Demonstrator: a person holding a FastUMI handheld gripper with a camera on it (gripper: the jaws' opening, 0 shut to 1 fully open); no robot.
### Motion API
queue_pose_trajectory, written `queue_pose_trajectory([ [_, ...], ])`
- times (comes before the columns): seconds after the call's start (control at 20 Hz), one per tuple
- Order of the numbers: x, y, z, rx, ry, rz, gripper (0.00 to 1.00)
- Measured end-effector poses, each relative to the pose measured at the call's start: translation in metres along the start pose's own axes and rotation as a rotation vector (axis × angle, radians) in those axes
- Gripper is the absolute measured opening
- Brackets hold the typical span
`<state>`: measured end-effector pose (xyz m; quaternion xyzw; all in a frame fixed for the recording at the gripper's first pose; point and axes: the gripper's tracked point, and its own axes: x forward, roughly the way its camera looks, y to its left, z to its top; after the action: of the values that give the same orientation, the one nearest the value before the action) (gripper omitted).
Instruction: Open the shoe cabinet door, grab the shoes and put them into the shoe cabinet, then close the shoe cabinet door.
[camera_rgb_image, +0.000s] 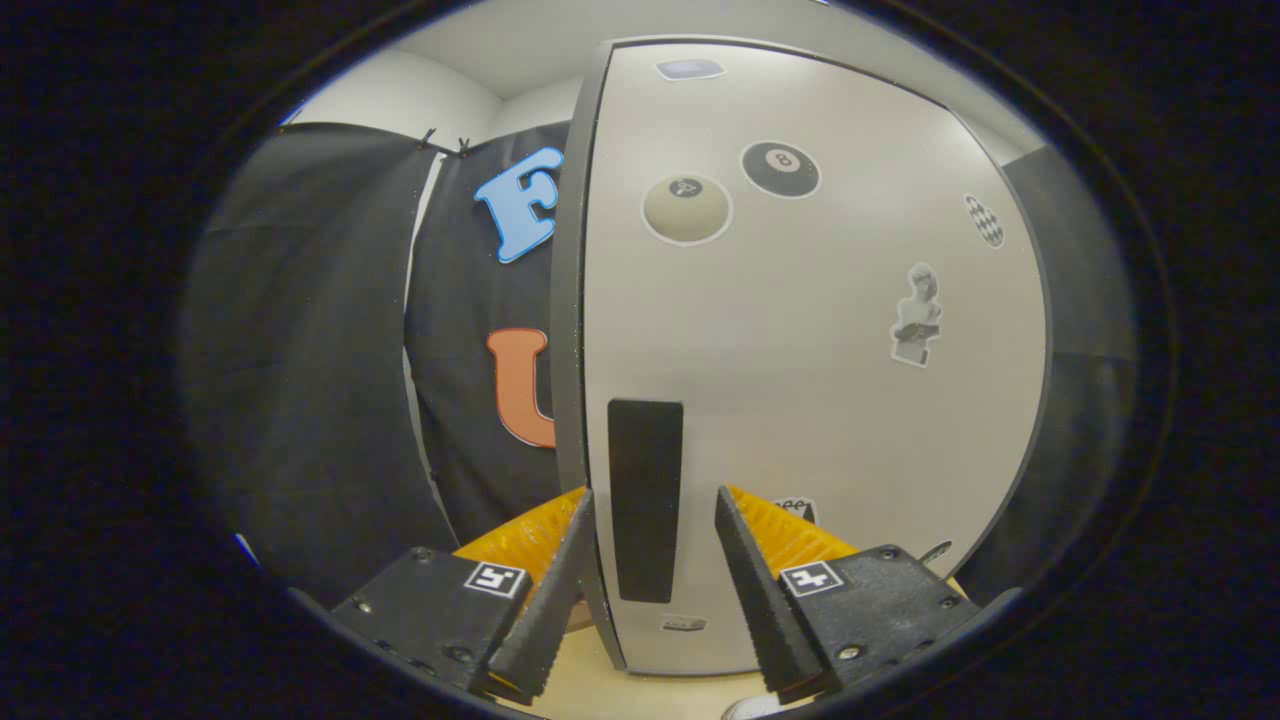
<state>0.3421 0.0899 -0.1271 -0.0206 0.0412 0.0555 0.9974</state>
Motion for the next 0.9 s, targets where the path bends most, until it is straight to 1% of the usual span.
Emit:
queue_pose_trajectory([
  [0.1,0.005,0.003,-0.004,0.015,0.013,0.016,0.59],
  [0.15,0.006,0.005,-0.004,0.013,0.014,0.024,0.53],
  [0.25,0.008,0.006,-0.005,0.004,0.017,0.015,0.4],
  [0.4,0.008,0.005,-0.005,-0.017,0.026,-0.012,0.37],
  [0.55,0.006,0.005,-0.006,-0.022,0.03,-0.013,0.32],
  [0.9,-0.019,0.007,-0.007,-0.036,0.019,0.004,0.3],
])
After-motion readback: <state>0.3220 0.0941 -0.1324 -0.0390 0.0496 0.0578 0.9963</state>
